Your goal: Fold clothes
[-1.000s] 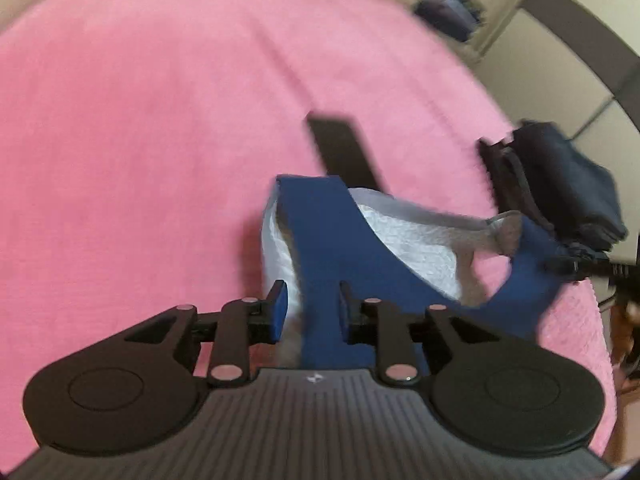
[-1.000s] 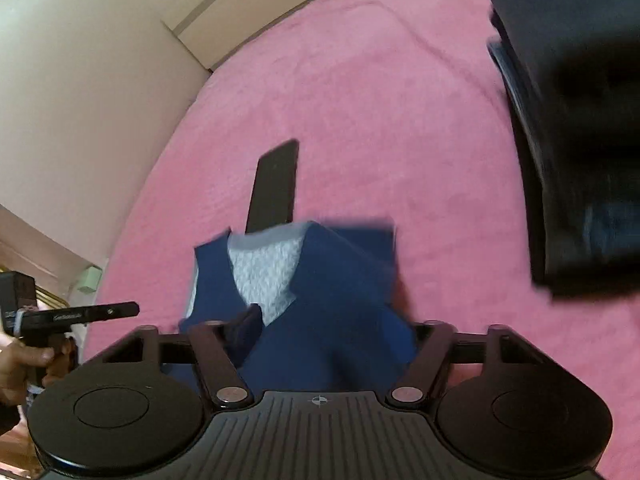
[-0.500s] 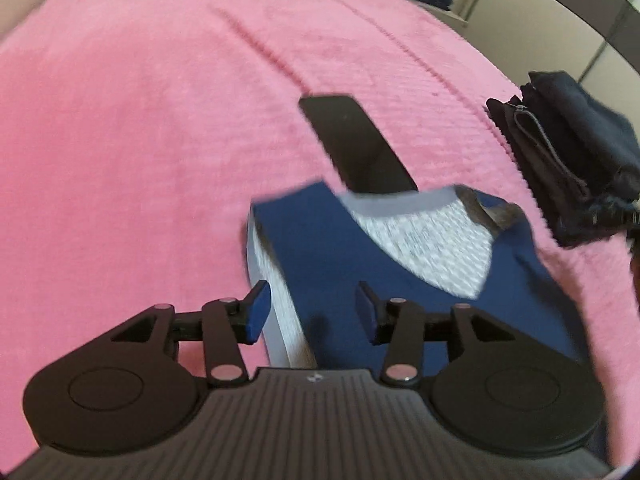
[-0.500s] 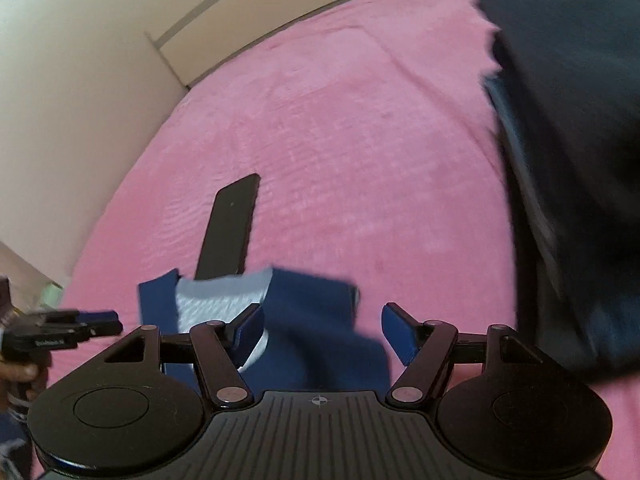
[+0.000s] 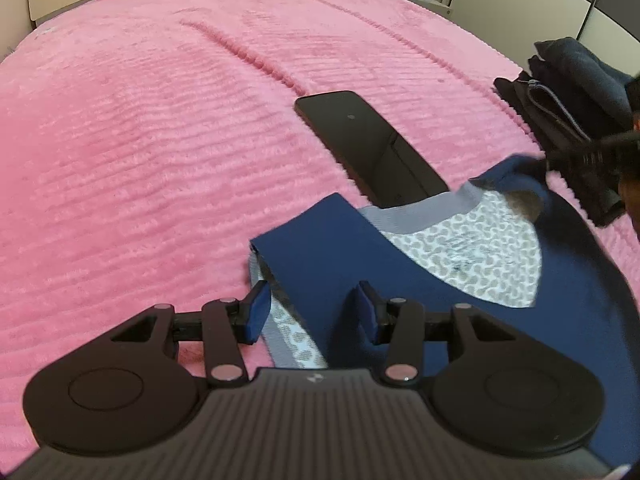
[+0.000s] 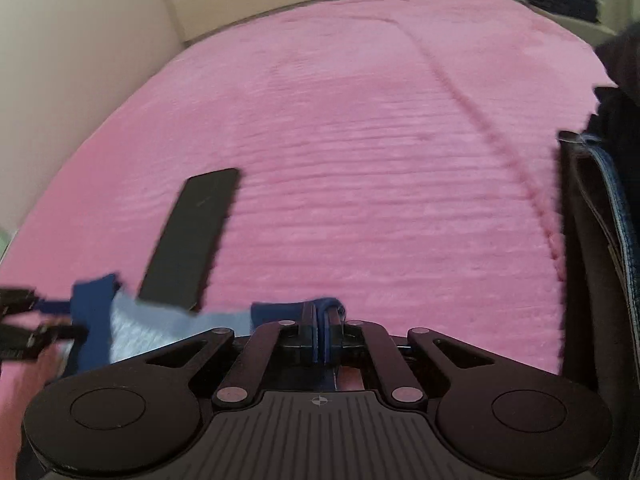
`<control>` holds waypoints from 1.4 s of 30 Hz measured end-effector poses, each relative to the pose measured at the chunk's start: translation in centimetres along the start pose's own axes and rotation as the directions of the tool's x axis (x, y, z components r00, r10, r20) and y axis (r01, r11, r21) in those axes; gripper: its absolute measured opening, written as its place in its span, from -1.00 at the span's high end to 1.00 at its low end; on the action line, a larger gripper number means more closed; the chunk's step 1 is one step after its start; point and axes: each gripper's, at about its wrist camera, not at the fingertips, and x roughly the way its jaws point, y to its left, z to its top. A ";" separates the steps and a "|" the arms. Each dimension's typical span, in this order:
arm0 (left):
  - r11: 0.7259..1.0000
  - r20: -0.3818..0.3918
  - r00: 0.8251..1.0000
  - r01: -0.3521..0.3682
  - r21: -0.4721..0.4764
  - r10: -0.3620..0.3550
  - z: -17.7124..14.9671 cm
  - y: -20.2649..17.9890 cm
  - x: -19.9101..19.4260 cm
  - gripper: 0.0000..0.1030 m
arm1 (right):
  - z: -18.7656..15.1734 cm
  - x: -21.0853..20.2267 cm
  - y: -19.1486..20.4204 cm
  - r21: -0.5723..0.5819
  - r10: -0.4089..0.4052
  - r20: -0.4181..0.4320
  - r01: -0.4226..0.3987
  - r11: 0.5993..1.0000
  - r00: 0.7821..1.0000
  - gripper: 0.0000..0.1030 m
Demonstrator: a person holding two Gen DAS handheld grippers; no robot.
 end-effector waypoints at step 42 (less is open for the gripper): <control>0.964 -0.152 0.958 -0.221 0.147 0.243 -17.2 -3.1 -14.0 0.19 | -32.0 -22.3 3.6 0.092 0.066 -0.173 -0.051 0.994 0.983 -0.47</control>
